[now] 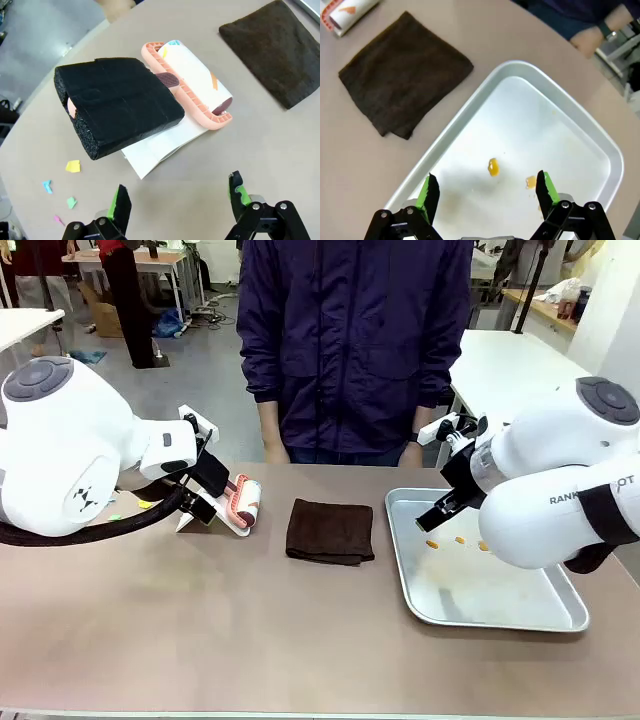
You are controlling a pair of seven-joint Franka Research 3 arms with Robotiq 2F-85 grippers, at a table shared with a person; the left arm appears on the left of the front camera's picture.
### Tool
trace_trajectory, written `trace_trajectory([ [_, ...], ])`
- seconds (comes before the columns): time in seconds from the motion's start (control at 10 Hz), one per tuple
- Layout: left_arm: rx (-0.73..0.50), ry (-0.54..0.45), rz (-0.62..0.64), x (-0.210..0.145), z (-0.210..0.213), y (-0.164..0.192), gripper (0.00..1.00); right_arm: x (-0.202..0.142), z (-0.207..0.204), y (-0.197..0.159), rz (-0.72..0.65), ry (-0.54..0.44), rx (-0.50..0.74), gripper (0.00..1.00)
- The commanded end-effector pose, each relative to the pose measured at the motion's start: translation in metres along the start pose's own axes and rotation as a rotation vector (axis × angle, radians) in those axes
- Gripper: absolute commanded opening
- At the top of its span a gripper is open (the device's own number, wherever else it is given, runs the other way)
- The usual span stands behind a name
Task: Clean the surface of the table.
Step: Hold the Lint Roller with your left hand and the towel with your right hand.
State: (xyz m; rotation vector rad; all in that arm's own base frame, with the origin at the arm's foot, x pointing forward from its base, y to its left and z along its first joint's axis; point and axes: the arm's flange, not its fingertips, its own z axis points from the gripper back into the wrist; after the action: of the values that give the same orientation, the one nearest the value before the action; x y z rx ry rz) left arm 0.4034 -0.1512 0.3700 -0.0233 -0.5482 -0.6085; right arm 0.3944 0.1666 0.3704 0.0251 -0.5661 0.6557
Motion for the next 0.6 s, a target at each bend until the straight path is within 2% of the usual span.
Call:
trace_trajectory([
  [0.0, 0.000, 0.000, 0.000, 0.0001, 0.0001, 0.0000, 1.00, 0.0001, 0.0000, 0.0000, 0.000, 0.000, 0.000, 1.00],
  [0.5, 0.000, 0.000, 0.000, 0.0001, 0.0001, 0.0000, 1.00, 0.0001, 0.0000, 0.0000, 0.000, 0.000, 0.000, 1.00],
])
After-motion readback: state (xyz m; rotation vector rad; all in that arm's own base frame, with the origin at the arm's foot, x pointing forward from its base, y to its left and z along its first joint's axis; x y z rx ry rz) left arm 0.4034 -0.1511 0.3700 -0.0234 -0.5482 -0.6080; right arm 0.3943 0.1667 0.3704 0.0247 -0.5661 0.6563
